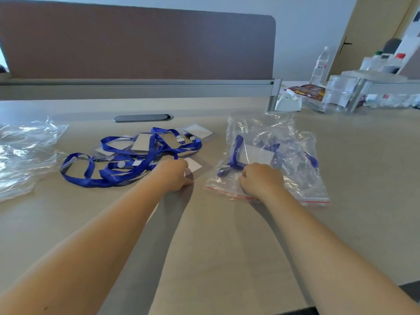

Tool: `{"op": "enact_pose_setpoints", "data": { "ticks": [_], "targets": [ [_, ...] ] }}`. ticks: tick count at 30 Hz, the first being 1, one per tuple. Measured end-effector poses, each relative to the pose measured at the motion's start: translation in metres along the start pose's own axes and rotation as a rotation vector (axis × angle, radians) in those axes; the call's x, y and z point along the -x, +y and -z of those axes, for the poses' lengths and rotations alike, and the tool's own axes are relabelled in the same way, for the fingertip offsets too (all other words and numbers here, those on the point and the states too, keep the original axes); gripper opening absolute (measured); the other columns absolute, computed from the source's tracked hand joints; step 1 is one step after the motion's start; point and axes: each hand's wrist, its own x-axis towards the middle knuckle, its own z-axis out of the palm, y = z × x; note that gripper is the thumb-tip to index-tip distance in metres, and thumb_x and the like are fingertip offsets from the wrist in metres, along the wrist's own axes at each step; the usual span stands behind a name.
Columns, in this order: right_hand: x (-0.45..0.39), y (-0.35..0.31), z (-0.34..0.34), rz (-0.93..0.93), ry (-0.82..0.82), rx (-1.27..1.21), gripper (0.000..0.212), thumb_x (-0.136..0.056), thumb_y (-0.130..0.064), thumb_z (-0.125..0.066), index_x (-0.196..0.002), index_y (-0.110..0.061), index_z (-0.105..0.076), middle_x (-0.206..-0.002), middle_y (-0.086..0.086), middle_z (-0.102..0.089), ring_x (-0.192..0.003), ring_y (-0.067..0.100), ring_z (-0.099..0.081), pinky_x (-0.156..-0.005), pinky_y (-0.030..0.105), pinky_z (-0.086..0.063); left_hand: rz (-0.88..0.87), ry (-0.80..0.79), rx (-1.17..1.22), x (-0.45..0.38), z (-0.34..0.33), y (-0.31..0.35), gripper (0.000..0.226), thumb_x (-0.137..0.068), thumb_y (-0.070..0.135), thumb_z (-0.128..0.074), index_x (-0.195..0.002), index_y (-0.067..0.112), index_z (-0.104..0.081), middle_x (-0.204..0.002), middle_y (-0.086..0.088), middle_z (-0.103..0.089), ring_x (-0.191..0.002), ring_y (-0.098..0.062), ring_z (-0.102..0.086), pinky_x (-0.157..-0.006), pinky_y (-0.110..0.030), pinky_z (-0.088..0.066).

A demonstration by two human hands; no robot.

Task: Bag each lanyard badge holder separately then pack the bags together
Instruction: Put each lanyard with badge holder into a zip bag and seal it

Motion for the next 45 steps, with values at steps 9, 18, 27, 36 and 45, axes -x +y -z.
{"op": "enact_pose_setpoints", "data": {
  "ticks": [9, 18, 27, 36, 45],
  "targets": [
    [-0.011, -0.007, 0.008, 0.032, 0.184, -0.248, 0.028, -0.091, -0.017, -0.040, -0.106, -0.006, -0.061, -0.112, 0.014, -0.062, -0.104, 0.032, -0.055, -0.086, 0.037, -0.043, -0.075, 0.320, -0.187, 0.011, 0.022, 0.000, 0.030, -0.095, 0.013, -0.034, -0.123, 0.007, -0.042, -0.107, -0.013, -0.063, -0.086, -0.026, -0.059, -0.071, -0.033, -0.044],
    [-0.060, -0.050, 0.022, 0.045, 0.145, -0.583, 0.026, -0.090, -0.012, -0.042, -0.095, 0.001, -0.064, -0.100, 0.018, -0.067, -0.095, 0.032, -0.062, -0.081, 0.035, -0.050, 0.076, 0.484, 0.385, -0.026, 0.058, -0.054, 0.028, -0.096, 0.010, -0.033, -0.112, 0.005, -0.056, -0.100, -0.015, -0.061, -0.080, -0.024, -0.053, -0.072, -0.032, -0.047],
    [-0.137, -0.088, -0.001, -0.056, -0.001, -0.571, 0.031, -0.092, -0.027, -0.046, -0.078, -0.004, -0.061, -0.077, 0.012, -0.055, -0.069, 0.026, -0.051, -0.061, 0.029, -0.039, 0.105, 0.567, 0.545, -0.087, 0.057, -0.081, 0.025, -0.096, 0.013, -0.035, -0.112, 0.002, -0.051, -0.091, -0.010, -0.049, -0.080, -0.020, -0.044, -0.069, -0.031, -0.035],
    [-0.156, -0.102, -0.019, -0.139, 0.035, -0.520, 0.012, -0.088, -0.010, -0.048, -0.088, -0.004, -0.059, -0.105, 0.021, -0.060, -0.104, 0.034, -0.058, -0.071, 0.030, -0.039, 0.156, 0.566, 0.681, -0.107, 0.044, -0.096, 0.025, -0.095, 0.014, -0.040, -0.116, 0.005, -0.051, -0.107, -0.010, -0.055, -0.090, -0.018, -0.046, -0.078, -0.031, -0.042],
    [-0.129, -0.088, 0.031, -0.225, 0.060, -1.575, 0.023, -0.086, 0.012, -0.036, -0.080, -0.003, -0.053, -0.059, 0.008, -0.051, -0.045, 0.011, -0.047, -0.050, 0.018, -0.041, 0.221, 0.533, 1.103, -0.066, 0.062, -0.084, 0.009, -0.095, 0.014, -0.044, -0.099, 0.009, -0.050, -0.103, -0.011, -0.050, -0.091, -0.025, -0.051, -0.073, -0.034, -0.049]
  ]
}}
